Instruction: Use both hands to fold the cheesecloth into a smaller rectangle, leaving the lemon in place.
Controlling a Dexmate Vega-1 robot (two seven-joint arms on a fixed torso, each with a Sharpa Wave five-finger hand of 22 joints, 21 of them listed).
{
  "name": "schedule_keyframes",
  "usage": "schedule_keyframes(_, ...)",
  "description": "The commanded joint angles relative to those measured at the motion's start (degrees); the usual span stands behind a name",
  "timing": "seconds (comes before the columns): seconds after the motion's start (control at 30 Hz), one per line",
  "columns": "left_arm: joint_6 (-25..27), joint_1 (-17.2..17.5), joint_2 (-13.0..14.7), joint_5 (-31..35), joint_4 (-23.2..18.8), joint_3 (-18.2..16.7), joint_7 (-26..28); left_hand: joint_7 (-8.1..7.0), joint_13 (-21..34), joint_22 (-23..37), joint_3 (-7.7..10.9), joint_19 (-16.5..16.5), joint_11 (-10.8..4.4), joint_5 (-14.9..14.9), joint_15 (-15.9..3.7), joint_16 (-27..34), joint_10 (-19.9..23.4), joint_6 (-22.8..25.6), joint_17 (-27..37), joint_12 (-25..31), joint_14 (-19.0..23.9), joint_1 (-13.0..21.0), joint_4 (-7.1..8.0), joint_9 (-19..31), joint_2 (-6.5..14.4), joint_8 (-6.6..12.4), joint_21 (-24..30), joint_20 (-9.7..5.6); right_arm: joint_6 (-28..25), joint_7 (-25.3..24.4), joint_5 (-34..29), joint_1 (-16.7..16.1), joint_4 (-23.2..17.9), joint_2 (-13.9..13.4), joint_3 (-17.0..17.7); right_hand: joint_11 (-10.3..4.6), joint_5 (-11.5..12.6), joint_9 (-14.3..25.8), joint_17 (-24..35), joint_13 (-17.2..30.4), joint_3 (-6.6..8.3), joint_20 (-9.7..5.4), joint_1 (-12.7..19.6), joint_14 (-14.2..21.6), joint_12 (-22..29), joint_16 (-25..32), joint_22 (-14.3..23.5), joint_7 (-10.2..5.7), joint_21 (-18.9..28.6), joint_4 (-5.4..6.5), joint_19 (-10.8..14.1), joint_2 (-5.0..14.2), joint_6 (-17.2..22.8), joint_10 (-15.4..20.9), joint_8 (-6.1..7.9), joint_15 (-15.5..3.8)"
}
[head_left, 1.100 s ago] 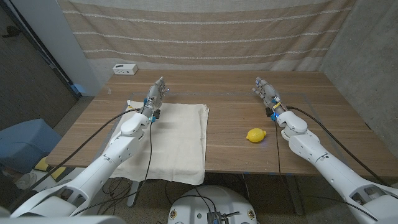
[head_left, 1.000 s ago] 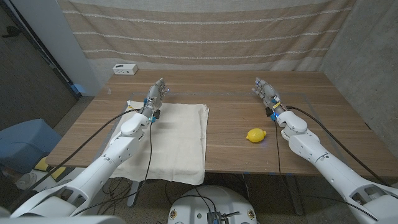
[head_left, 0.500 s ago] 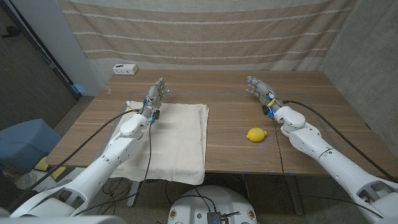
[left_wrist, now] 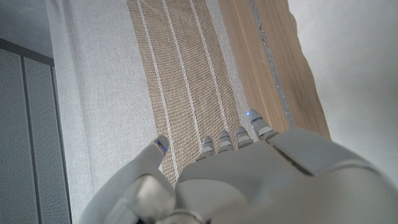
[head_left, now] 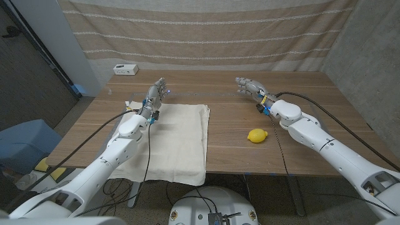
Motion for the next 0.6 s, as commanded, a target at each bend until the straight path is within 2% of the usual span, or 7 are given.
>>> schedule_keyframes(0.03, -0.67, 1.35, 1.68, 2.89, -2.30, -0.36, 2.53, -0.02, 0.13, 0.11, -0.23, -1.77, 0.05, 0.18, 0.06, 0.29, 0.81, 0.97, 0.15, 0.42, 0.66, -0.59, -0.01, 0.19, 1.12, 0.24, 0.06, 0.91, -4.44, -0.26, -6.64, 4.19, -6.34, -2.29, -5.72, -0.37, -0.42, 0.18, 0.11, 0.10, -0.04, 0.18, 0.73, 0.95, 0.36, -0.04, 0.09, -0.15, 0.31, -1.24, 0.52, -1.29, 1.06, 1.43, 0.53, -0.19)
schedule_keyframes(0.13, -0.74, 1.80, 2.06, 3.20, -2.85, -0.60, 3.06, -0.07, 0.15, 0.13, -0.30, -1.59, 0.34, 0.16, 0.18, 0.27, 1.41, 1.45, 0.16, 0.56, 0.96, -0.62, -0.06, 0.20, 1.01, 0.30, 0.05, 1.00, -5.16, -0.46, -8.47, 4.66, -7.17, -2.38, -6.55, -0.37, -0.79, 0.19, 0.23, 0.10, -0.99, 0.23, -0.03, 0.98, 0.29, -0.14, 0.09, -0.14, 0.27, -1.36, 0.61, -2.70, 1.54, 1.66, 0.55, -0.28)
schedule_keyframes(0.27, -0.73, 2.49, 2.77, 4.01, -3.72, -0.95, 4.18, 0.01, 0.18, 0.14, -0.35, -1.51, 0.58, 0.15, 0.21, 0.27, 1.96, 1.94, 0.16, 0.70, 1.26, -0.64, -0.10, 0.20, 0.94, 0.38, 0.01, 1.00, -6.21, -0.63, -11.06, 5.48, -8.16, -2.31, -7.78, -0.50, -0.95, 0.20, 0.31, 0.11, -1.59, 0.15, -0.57, 1.09, 0.31, -0.16, 0.10, -0.10, 0.23, -1.35, 0.62, -3.42, 2.18, 2.02, 0.67, -0.43)
schedule_keyframes(0.6, 1.08, 4.75, 5.26, 6.22, -7.03, -2.28, 8.24, 0.22, 0.26, 0.20, -0.33, -1.55, 0.29, 0.08, 0.63, 0.31, 3.32, 3.78, 0.13, 0.84, 2.91, -0.36, -0.60, 0.24, 0.81, 0.53, -0.32, 2.23, -8.72, -1.01, -16.27, 7.38, -9.16, -1.08, -10.34, -0.84, -0.96, 0.24, 0.34, 0.12, -2.03, 0.00, -0.56, 2.54, 0.56, 0.19, 0.13, -0.29, 0.38, -1.71, 1.29, -3.73, 3.34, 3.44, 0.79, -1.00)
